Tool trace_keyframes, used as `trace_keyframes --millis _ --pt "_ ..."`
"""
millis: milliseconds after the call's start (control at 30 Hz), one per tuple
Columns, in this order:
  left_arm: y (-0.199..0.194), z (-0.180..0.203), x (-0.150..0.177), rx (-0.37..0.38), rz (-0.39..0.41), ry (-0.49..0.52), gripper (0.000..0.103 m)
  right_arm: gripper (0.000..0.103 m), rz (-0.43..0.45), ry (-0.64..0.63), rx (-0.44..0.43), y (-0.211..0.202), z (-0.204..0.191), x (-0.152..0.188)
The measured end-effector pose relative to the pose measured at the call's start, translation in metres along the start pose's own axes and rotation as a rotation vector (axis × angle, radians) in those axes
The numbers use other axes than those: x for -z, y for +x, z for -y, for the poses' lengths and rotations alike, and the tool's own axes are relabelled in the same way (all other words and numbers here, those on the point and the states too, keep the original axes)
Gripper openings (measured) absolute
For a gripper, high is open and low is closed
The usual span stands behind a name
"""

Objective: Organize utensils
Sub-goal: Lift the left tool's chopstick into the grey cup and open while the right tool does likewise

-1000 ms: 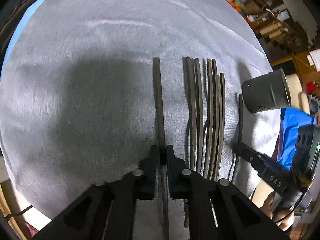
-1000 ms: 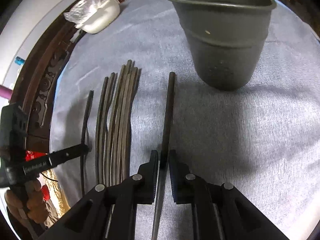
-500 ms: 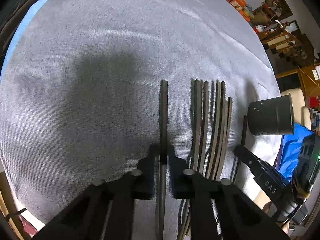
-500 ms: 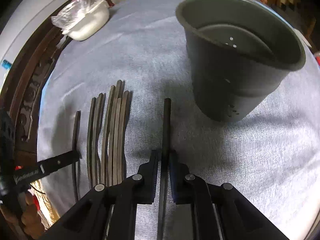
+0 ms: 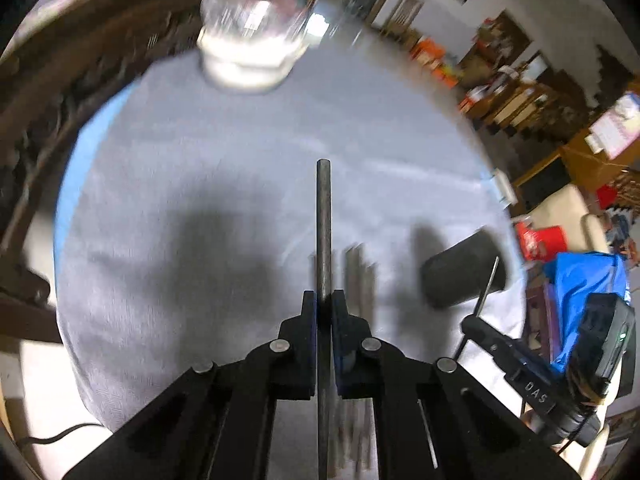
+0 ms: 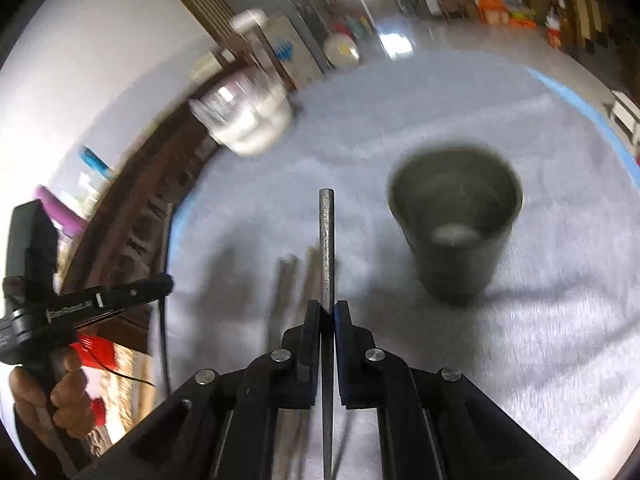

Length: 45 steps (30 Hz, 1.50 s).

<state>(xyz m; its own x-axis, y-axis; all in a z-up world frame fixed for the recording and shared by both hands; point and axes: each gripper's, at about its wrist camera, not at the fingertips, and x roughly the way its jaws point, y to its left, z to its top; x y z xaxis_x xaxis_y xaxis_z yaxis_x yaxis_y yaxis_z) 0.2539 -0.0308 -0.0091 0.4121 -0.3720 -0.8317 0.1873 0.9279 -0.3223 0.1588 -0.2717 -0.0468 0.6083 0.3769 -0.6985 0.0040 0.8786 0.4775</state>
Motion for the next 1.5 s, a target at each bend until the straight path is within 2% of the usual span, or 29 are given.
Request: trace_keyframes --millis 133,267,433,533,633,767,867,933,1067,1233,1267,1300,1333,1367,1400,1433,1500 --pt "-0.039 0.023 -0.013 0.053 0.132 0.054 0.007 0.008 0.191 -0.017 -0.048 -0.051 -0.009 -0.017" --pt "-0.066 0.059 -0.034 0.103 0.265 0.089 0.007 0.008 0.362 -0.010 -0.036 -0.095 -0.008 -0.040" --pt "-0.062 0.104 -0.069 0.170 0.405 0.092 0.007 0.008 0.500 0.033 -0.004 -0.135 0.005 -0.073" --pt "-0.051 0.133 -0.079 0.200 0.486 0.115 0.007 0.008 0.572 0.056 0.037 -0.154 0.012 -0.082" --pt "-0.030 0.154 -0.085 0.223 0.533 0.130 0.007 0.008 0.616 0.063 0.096 -0.162 0.018 -0.088" --pt "0.009 0.167 -0.081 0.222 0.553 0.118 0.007 0.008 0.610 0.061 0.148 -0.161 0.028 -0.091" --pt "0.038 0.169 -0.071 0.182 0.555 0.121 0.007 0.008 0.592 0.055 0.180 -0.141 0.032 -0.095" --pt "0.050 0.166 -0.066 0.150 0.526 0.122 0.007 0.008 0.564 0.071 0.174 -0.131 0.038 -0.094" --pt "0.060 0.159 -0.061 0.095 0.477 0.124 0.007 0.009 0.506 0.086 0.152 -0.119 0.053 -0.082" --pt "0.061 0.165 -0.047 0.058 0.382 0.185 0.008 0.012 0.409 0.196 0.042 -0.110 0.073 -0.070" --pt "0.060 0.166 -0.043 0.055 0.364 0.199 0.010 0.015 0.392 0.228 0.010 -0.109 0.078 -0.067" --pt "0.056 0.166 -0.038 0.060 0.340 0.210 0.015 0.019 0.383 0.254 -0.019 -0.109 0.083 -0.064" --pt "0.052 0.164 -0.033 0.067 0.323 0.213 0.023 0.032 0.379 0.278 -0.040 -0.110 0.088 -0.056" --pt "0.049 0.163 -0.028 0.072 0.314 0.217 0.028 0.059 0.380 0.302 -0.061 -0.111 0.090 -0.049" --pt "0.046 0.163 -0.022 0.074 0.313 0.223 0.030 0.073 0.390 0.316 -0.082 -0.114 0.094 -0.044" --pt "0.038 0.160 -0.015 0.080 0.315 0.234 0.031 0.078 0.417 0.328 -0.100 -0.118 0.095 -0.038" --pt "0.022 0.153 -0.002 0.087 0.319 0.255 0.033 0.078 0.457 0.332 -0.102 -0.129 0.093 -0.026"
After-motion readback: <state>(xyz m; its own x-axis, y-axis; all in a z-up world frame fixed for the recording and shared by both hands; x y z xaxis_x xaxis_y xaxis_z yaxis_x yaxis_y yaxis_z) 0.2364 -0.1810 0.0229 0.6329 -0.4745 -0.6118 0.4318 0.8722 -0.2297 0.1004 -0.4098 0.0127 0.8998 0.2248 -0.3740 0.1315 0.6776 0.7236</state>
